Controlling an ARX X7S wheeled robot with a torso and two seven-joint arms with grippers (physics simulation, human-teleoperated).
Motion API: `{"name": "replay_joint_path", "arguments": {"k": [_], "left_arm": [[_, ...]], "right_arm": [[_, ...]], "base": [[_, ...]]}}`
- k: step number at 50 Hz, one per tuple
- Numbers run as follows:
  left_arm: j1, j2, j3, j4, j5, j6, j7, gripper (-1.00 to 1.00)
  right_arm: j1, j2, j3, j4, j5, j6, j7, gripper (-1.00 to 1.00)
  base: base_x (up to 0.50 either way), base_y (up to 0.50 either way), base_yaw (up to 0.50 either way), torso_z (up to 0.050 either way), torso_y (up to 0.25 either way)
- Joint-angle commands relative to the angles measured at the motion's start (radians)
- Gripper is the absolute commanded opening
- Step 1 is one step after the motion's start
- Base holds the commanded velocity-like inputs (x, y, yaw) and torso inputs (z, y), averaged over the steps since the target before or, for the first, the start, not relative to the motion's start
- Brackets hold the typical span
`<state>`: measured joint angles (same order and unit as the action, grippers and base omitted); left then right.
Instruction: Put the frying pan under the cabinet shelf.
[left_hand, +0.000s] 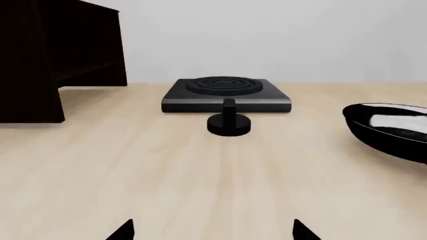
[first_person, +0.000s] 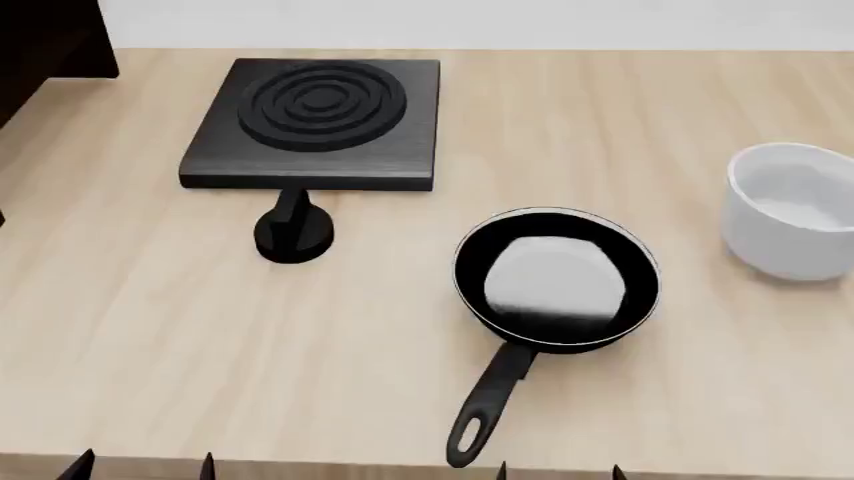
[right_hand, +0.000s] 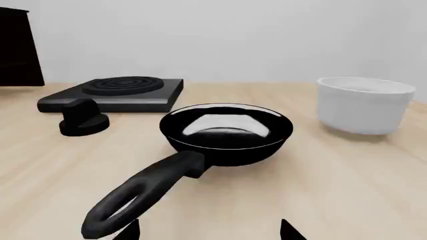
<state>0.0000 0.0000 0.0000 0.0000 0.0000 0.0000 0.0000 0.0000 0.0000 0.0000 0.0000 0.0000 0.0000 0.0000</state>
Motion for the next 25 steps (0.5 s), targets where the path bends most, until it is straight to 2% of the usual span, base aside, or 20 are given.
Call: {"name": "replay_joint_path", "arguments": {"k": [1,2,11,12,13,25], "left_arm": [[0.004,-0.015,0.018,0.023,-0.015,-0.019,-0.018,1.00],[0.014,-0.019,0.025,-0.008,-0.009,0.028,-0.032,1.00],[0.057,-0.049,0.036,0.051,-0.041,0.061,-0.065,1.00],[0.059,-0.052,0.038,0.052,-0.023,0.080,-0.080,1.00],[0.052,-0.053,0.040,0.061,-0.008,0.035,-0.097,1.00],[0.057,-0.078,0.070,0.096,-0.015,0.023,-0.109,1.00]], "right_arm": [[-0.001,0.011,-0.014,-0.010,0.011,0.009,0.014,1.00],[-0.013,0.016,-0.028,-0.025,0.030,0.014,0.005,1.00],[-0.030,0.047,-0.079,-0.074,0.023,0.027,0.044,1.00],[-0.030,0.050,-0.083,-0.081,0.031,0.031,0.039,1.00],[-0.031,0.053,-0.087,-0.084,0.034,0.034,0.037,1.00],[-0.042,0.078,-0.106,-0.103,0.052,0.046,0.053,1.00]], "base": [[0.00,0.00,0.00,0.000,0.000],[0.00,0.00,0.00,0.000,0.000],[0.00,0.00,0.00,0.000,0.000],[0.00,0.00,0.00,0.039,0.000],[0.00,0.00,0.00,0.050,0.039],[0.00,0.00,0.00,0.050,0.040]]}}
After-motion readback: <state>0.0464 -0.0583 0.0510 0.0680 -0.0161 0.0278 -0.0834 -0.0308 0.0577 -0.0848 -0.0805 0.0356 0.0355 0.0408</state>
